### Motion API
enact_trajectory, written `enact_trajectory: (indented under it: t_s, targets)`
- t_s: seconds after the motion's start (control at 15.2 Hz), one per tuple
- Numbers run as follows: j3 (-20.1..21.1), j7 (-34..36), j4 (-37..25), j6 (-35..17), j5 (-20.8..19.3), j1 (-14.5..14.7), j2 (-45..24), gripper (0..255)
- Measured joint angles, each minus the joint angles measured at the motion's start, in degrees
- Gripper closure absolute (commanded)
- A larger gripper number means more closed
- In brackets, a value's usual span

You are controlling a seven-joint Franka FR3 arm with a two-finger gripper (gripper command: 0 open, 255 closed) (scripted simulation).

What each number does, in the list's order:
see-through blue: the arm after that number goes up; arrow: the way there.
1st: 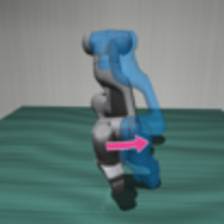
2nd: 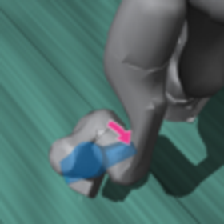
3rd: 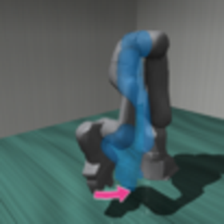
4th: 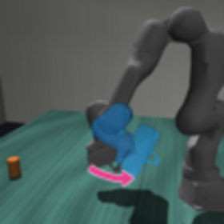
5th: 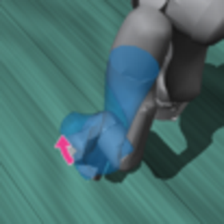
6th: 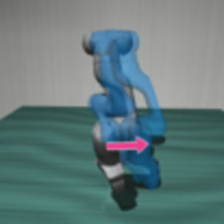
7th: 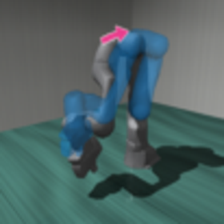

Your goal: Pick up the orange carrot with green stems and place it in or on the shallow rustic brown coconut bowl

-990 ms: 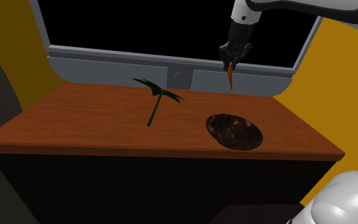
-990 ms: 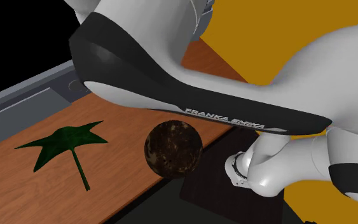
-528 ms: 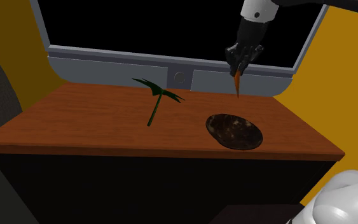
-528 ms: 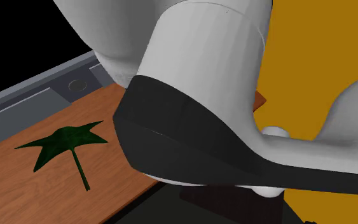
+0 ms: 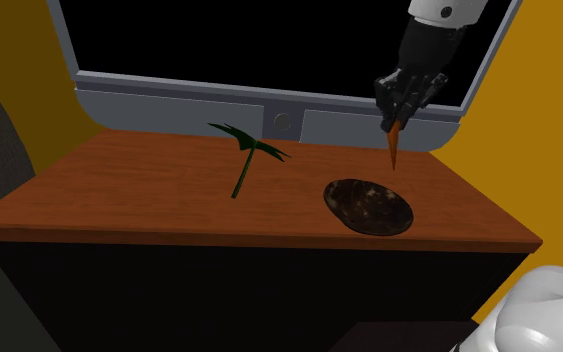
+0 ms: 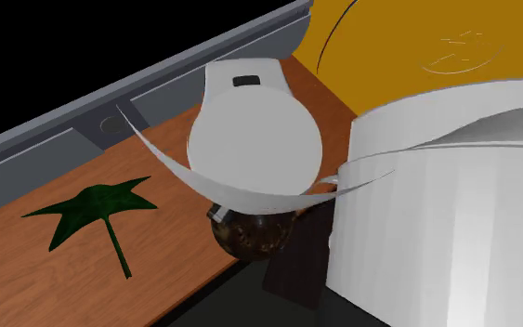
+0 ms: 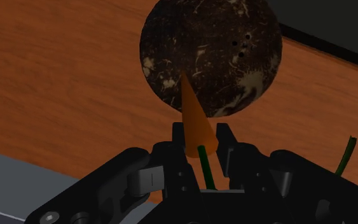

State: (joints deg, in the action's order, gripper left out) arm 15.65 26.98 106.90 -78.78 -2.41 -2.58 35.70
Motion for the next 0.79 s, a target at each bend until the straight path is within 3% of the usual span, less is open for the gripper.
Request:
enact_trajectory:
  t_s: [0.79]
  targets:
    - [0.50,1.39,12.39,-6.75,1.44,1.35,5.51,255]
